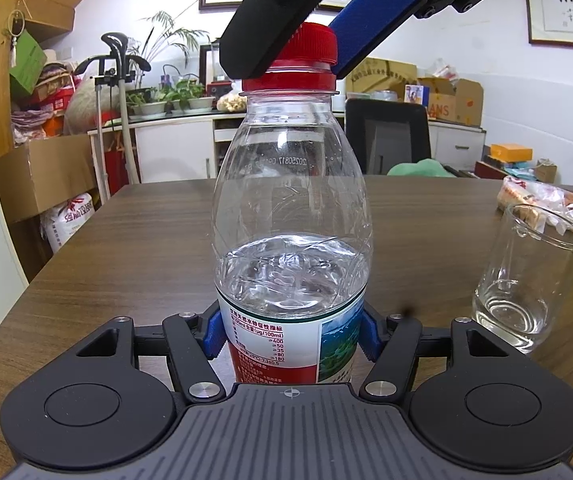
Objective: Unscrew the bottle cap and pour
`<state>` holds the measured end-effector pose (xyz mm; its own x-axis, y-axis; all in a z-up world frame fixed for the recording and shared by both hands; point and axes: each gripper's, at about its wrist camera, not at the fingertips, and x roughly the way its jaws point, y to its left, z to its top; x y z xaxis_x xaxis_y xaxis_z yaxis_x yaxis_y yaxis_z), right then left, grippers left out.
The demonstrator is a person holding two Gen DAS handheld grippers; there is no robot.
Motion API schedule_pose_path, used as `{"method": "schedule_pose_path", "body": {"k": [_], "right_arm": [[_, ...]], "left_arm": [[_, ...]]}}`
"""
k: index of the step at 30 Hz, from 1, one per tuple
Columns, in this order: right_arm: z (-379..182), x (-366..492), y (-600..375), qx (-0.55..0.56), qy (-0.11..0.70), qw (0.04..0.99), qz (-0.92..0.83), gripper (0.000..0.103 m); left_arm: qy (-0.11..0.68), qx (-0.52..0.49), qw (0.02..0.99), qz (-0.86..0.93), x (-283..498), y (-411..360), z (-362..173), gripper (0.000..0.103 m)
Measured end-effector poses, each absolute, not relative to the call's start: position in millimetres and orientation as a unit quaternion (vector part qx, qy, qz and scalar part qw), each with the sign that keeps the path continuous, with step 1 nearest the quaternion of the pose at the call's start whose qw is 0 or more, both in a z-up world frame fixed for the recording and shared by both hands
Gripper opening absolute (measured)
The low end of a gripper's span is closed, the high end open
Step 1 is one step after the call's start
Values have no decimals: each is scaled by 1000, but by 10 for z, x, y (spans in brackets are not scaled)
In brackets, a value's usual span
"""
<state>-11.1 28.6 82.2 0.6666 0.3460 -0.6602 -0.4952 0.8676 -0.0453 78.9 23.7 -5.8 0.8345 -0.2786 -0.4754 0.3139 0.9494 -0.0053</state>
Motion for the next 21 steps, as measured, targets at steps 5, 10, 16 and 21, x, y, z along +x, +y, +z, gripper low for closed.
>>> {"method": "schedule_pose_path", "body": {"k": [5,10,16,21], "right_arm": [[802,-90,271,-107,338,906,233,34],[785,-96,311,-112,332,907,234,32],[803,-69,318,-132,336,899,249,31],[833,-35,335,-165,339,885,272,31]], "left_arm": [[244,33,957,-156,828,264,-55,63],[243,34,957,-156,826,265,-57,62],[241,43,957,-154,821,244,-62,62],[243,41,956,-157,827,258,-60,61]]}}
